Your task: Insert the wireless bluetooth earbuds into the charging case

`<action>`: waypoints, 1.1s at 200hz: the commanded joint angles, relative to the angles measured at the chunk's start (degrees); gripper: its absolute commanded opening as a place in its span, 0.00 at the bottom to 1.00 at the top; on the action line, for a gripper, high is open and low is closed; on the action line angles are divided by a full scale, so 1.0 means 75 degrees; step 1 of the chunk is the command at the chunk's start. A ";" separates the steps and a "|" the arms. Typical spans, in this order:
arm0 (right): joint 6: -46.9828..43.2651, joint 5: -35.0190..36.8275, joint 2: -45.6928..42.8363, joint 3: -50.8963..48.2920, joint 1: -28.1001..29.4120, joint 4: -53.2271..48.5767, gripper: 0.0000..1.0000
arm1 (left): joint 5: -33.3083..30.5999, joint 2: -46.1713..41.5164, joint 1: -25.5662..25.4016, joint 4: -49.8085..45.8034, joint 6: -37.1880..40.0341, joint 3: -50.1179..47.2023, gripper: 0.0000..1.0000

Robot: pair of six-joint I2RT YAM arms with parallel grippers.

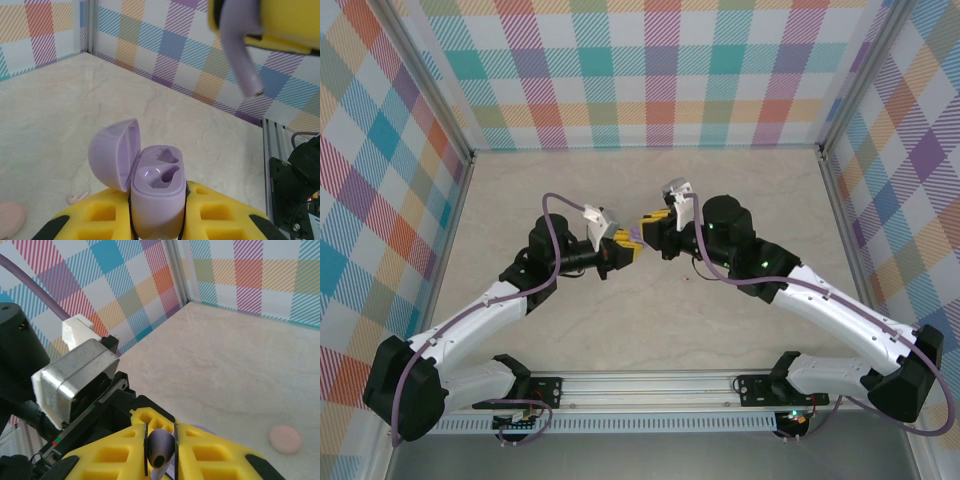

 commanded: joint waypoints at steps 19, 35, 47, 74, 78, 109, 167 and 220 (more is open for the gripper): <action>-0.0255 0.0772 0.0214 0.0278 0.0174 0.0374 0.19 | 0.0070 -0.0179 -0.0116 0.0074 -0.0347 0.0426 0.12; -0.0267 0.0908 0.0271 0.0284 0.0208 0.0370 0.19 | 0.0136 -0.0195 -0.0121 0.0079 -0.0499 0.0486 0.12; -0.0255 0.0941 0.0294 0.0278 0.0215 0.0396 0.19 | 0.0160 -0.0194 -0.0121 0.0079 -0.0536 0.0511 0.12; -0.0244 0.0995 0.0323 0.0278 0.0233 0.0421 0.19 | 0.0175 -0.0194 -0.0126 0.0044 -0.0588 0.0543 0.12; -0.0245 0.1008 0.0330 0.0272 0.0228 0.0416 0.19 | 0.0176 -0.0199 -0.0132 0.0052 -0.0607 0.0543 0.12; -0.0251 0.1012 0.0376 0.0289 0.0227 0.0404 0.19 | 0.0224 -0.0153 -0.0133 0.0125 -0.0745 0.0551 0.12; -0.0227 0.0964 0.0475 0.0345 0.0233 0.0377 0.19 | 0.0281 -0.0053 -0.0136 0.0172 -0.0972 0.0662 0.12; -0.0217 0.0925 0.0532 0.0395 0.0245 0.0340 0.19 | 0.0179 -0.0027 -0.0124 0.0120 -0.0984 0.0658 0.12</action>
